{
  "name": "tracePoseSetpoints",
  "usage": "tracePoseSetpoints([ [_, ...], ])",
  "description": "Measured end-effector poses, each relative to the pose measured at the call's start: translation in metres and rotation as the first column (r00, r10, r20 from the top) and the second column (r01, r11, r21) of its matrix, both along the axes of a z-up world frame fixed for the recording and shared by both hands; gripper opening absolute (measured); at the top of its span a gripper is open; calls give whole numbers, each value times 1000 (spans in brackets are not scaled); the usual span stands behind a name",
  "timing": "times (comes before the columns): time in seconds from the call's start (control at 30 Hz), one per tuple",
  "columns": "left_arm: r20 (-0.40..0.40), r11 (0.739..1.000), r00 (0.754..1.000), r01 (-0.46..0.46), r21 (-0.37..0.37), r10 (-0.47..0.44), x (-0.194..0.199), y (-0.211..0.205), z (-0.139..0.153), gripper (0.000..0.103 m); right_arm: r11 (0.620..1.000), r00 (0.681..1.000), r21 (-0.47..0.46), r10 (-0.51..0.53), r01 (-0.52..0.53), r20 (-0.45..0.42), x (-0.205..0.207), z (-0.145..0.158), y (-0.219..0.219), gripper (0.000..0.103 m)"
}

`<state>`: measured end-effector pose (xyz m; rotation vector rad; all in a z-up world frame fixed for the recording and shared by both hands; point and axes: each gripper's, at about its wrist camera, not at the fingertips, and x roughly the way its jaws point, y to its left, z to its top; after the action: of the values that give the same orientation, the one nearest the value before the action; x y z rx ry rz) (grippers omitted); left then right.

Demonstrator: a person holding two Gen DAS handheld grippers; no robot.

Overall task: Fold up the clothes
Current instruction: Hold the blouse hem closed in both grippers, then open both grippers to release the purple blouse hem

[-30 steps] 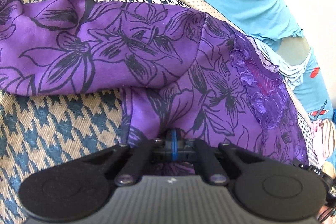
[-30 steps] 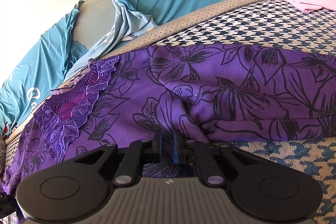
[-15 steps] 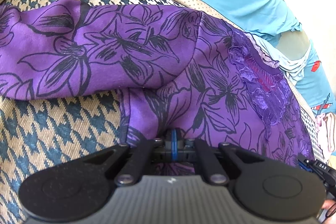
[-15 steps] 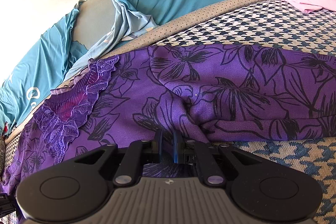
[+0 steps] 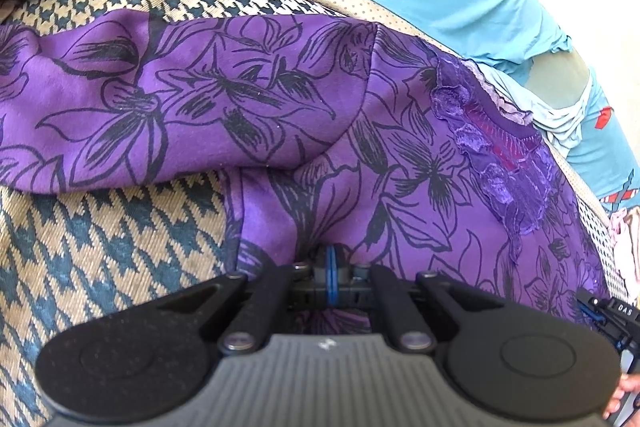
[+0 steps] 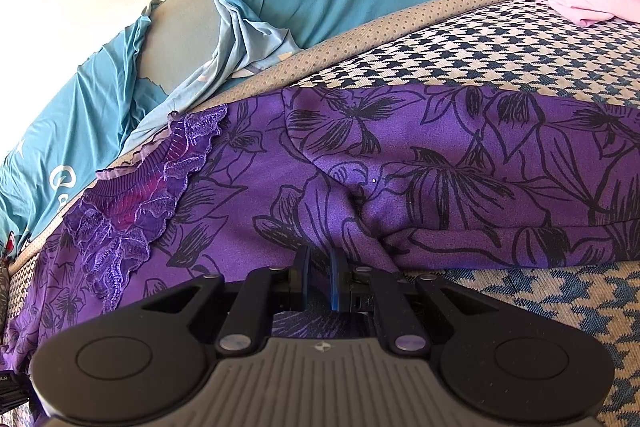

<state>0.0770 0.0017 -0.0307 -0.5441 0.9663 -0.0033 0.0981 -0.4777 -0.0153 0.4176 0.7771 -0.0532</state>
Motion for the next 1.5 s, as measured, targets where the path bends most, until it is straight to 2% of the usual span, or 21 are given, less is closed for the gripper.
tracePoseSetpoints([
  [0.13, -5, 999, 1000, -9, -38, 9, 1, 5, -2, 3, 1000, 1000, -1, 0, 0, 0, 0, 0, 0, 7],
  [0.7, 11, 1000, 1000, -6, -8, 6, -1, 0, 1, 2, 1000, 1000, -5, 0, 0, 1, 0, 0, 1, 7],
  [0.8, 32, 995, 999, 25, 99, -28, -2, -15, 8, 2, 1000, 1000, -6, 1, -1, 1, 0, 0, 1, 7],
  [0.9, 50, 975, 997, 51, 218, -63, -2, -34, 12, 2, 1000, 1000, -4, 1, -1, 2, 0, 0, 1, 7],
  [1.03, 47, 967, 997, 51, 249, -64, -1, -39, 15, 3, 1000, 1000, -5, 2, -2, 2, 0, 0, 1, 7],
  [1.23, 61, 921, 994, 63, 384, -93, -4, -61, 20, 3, 1000, 1000, -5, 3, -3, 2, 0, 0, 1, 7],
  [1.4, 104, 906, 988, 59, 418, -112, -7, -73, 28, 6, 1000, 1000, -2, 5, -5, 3, 0, 1, 1, 7],
  [1.5, 137, 887, 980, 66, 456, -144, -10, -83, 33, 16, 1000, 1000, 1, 7, -7, 4, -1, 0, 1, 7],
])
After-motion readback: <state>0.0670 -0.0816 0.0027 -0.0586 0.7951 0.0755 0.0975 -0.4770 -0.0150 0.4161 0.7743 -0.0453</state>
